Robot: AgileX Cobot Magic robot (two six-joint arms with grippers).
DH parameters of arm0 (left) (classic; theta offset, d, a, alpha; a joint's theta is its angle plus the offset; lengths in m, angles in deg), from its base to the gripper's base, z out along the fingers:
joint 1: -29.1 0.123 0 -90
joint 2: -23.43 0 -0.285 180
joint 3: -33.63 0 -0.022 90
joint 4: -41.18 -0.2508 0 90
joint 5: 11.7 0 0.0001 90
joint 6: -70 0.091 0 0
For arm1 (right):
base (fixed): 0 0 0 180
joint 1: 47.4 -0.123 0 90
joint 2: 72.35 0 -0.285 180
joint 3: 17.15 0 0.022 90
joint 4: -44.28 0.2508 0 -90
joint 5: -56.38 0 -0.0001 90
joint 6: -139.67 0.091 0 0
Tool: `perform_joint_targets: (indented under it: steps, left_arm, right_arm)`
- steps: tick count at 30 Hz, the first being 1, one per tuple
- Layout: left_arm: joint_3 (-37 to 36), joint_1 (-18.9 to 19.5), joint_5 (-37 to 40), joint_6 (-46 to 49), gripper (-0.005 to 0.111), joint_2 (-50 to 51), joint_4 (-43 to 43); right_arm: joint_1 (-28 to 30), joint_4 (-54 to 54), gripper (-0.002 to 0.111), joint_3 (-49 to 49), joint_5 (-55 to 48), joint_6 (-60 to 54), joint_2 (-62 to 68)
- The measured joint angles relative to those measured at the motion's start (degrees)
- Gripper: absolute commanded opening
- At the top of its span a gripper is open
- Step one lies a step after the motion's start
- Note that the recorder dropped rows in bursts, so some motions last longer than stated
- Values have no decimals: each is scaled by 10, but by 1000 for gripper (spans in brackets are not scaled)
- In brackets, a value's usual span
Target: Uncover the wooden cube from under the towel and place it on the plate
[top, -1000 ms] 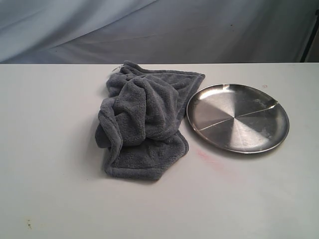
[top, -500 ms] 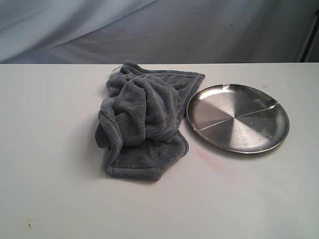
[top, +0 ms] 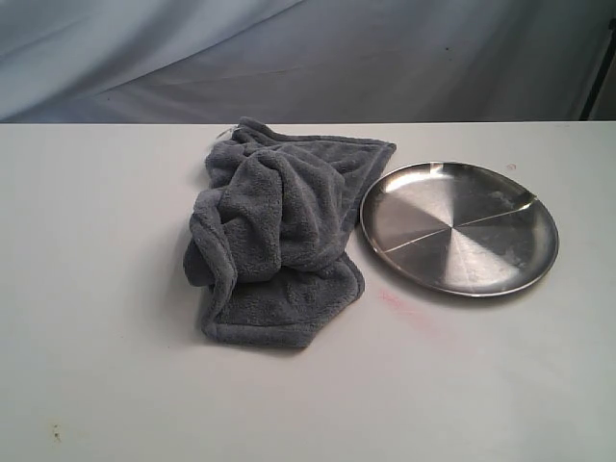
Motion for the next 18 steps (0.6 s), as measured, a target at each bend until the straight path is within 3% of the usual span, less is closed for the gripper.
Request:
perform_joint_targets:
  steps: [18]
  left_arm:
    - [0, 0, 0, 0, 1, 0, 0]
  right_arm:
    - [0, -1, 0, 0, 26, -1, 0]
